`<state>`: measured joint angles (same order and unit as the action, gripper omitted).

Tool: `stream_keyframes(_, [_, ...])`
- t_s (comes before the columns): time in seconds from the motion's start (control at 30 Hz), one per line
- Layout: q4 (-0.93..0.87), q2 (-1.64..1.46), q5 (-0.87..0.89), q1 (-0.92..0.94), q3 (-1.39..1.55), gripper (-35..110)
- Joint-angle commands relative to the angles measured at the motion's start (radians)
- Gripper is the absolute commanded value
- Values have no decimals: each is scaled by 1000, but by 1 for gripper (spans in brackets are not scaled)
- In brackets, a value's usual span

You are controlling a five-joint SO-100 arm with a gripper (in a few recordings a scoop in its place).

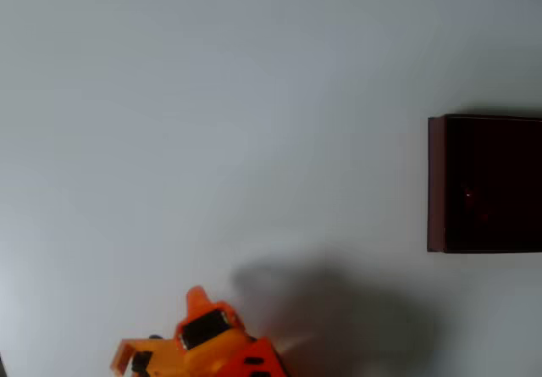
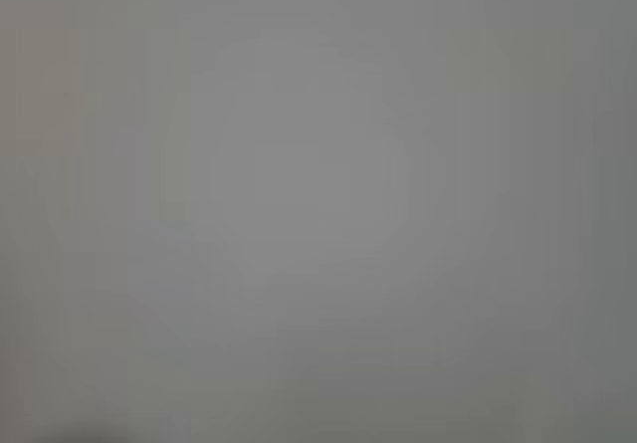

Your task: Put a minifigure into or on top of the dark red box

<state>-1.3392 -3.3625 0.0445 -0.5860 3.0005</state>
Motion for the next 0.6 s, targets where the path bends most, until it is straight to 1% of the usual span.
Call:
stream_keyframes(0.0, [-12, -11, 0, -2, 9, 0])
stream_keyframes(0.17, [-6, 12, 81, 132, 6, 0])
stream_keyframes(0.57, [-6, 12, 84, 138, 6, 0])
